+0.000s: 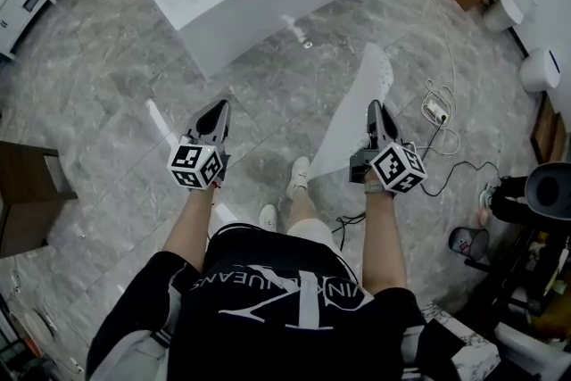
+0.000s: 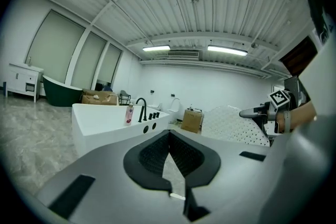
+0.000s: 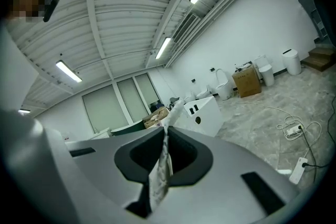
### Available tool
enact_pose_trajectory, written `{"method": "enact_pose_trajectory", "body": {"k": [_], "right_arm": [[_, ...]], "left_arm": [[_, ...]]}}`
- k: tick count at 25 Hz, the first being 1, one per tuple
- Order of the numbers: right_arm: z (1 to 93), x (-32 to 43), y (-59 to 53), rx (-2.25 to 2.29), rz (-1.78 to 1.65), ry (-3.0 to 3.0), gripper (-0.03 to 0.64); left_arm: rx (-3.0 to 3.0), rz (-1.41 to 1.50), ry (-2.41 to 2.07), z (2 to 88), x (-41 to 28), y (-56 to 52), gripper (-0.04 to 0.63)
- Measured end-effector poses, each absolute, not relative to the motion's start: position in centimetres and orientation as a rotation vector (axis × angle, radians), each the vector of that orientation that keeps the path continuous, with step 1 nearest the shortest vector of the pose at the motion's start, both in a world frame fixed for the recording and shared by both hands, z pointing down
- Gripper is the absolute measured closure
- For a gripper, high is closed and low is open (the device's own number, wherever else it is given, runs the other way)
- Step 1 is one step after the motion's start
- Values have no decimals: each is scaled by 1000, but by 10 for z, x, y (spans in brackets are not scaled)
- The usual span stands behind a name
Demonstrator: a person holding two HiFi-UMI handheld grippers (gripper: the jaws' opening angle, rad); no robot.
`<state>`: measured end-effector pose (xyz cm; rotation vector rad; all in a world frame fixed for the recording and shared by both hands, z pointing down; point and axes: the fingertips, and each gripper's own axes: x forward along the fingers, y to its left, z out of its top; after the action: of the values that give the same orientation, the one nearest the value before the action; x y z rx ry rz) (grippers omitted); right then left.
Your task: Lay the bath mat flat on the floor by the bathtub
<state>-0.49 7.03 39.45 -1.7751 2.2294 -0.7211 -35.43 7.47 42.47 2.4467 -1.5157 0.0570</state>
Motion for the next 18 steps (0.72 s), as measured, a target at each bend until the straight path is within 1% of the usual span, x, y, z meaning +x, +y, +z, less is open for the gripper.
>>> {"method": "enact_pose_trajectory", "body": {"k": [8, 13, 18], "right_arm": [[424, -6, 8, -1743, -825, 2230, 581], [430, 5, -31, -1728, -853, 2240, 581], [434, 23, -68, -1717, -869, 2253, 581]], "left_arm": [[2362, 50, -1629, 426, -371, 13, 581], [2356, 47, -1656, 418, -361, -30, 581], [2360, 54, -1657, 416, -336, -69, 581]]}}
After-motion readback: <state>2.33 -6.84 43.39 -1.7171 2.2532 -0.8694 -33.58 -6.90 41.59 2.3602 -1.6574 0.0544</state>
